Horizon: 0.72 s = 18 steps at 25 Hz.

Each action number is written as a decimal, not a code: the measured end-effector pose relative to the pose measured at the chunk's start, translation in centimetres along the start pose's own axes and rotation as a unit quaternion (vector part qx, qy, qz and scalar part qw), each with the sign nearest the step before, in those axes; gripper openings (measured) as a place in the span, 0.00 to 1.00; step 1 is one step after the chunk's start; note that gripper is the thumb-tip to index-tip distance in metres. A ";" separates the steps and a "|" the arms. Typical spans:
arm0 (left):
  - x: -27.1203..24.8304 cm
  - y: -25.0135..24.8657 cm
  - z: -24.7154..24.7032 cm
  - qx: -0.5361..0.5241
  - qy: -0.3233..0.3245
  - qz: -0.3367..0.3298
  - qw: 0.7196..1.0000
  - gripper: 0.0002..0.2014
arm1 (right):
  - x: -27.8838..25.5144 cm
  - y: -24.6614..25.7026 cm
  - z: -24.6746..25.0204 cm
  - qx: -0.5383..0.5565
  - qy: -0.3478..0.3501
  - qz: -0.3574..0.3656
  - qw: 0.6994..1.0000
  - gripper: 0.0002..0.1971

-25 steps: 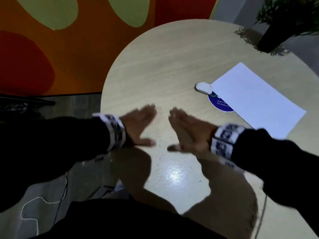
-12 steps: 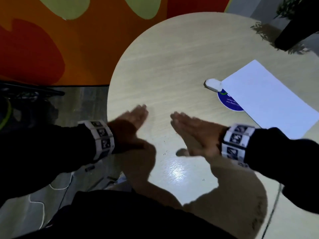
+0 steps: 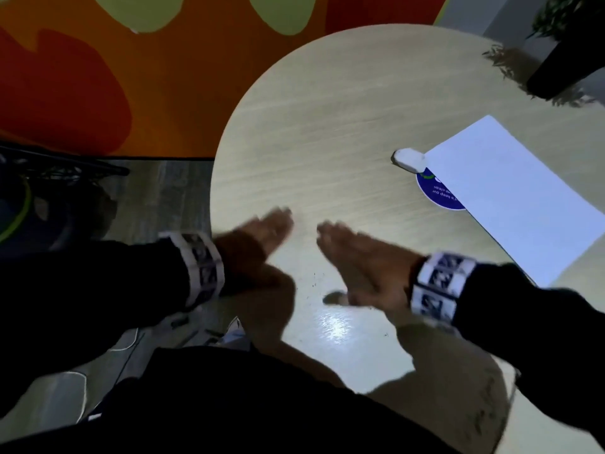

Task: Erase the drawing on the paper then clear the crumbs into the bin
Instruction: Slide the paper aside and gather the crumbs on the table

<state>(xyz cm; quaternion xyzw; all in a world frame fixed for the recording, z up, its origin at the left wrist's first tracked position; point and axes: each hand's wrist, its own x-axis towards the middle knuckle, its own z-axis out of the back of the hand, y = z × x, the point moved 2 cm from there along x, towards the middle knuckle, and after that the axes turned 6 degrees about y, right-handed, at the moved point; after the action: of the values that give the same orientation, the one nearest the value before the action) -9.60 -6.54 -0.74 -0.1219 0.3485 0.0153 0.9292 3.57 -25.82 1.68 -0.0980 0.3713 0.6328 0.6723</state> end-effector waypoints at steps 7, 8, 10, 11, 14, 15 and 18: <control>-0.1 -0.7 -2.6 0.059 -0.009 -0.010 0.998 0.53 | 2.1 0.6 -1.7 -0.048 -0.002 -0.006 0.999 0.55; -0.9 -2.0 -3.8 0.081 -0.035 -0.074 0.993 0.54 | 0.6 1.6 -3.0 -0.058 0.029 0.022 0.998 0.55; -2.0 -2.6 -3.7 0.068 -0.057 -0.131 0.987 0.54 | -1.6 1.6 -2.7 -0.025 0.052 0.026 0.998 0.59; -2.0 -1.5 -2.8 0.017 -0.042 -0.083 0.996 0.54 | -1.8 0.6 -1.4 -0.003 0.038 0.001 0.999 0.62; -1.6 2.1 -1.3 -0.049 -0.046 0.106 0.992 0.57 | -1.2 -4.7 2.3 0.027 -0.009 -0.127 0.992 0.62; -1.5 2.5 -1.8 -0.047 -0.043 0.115 0.991 0.59 | -1.0 -5.9 2.6 0.022 -0.004 -0.160 0.987 0.60; -2.1 -0.9 -4.6 0.028 -0.018 0.045 0.998 0.57 | -1.2 -4.6 0.2 -0.009 0.013 -0.122 0.992 0.57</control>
<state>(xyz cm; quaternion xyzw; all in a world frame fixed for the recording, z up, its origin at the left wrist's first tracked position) -14.04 -8.38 -2.48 -0.0793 0.3367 0.0498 0.9369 8.02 -27.48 1.06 -0.1566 0.3596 0.5478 0.7390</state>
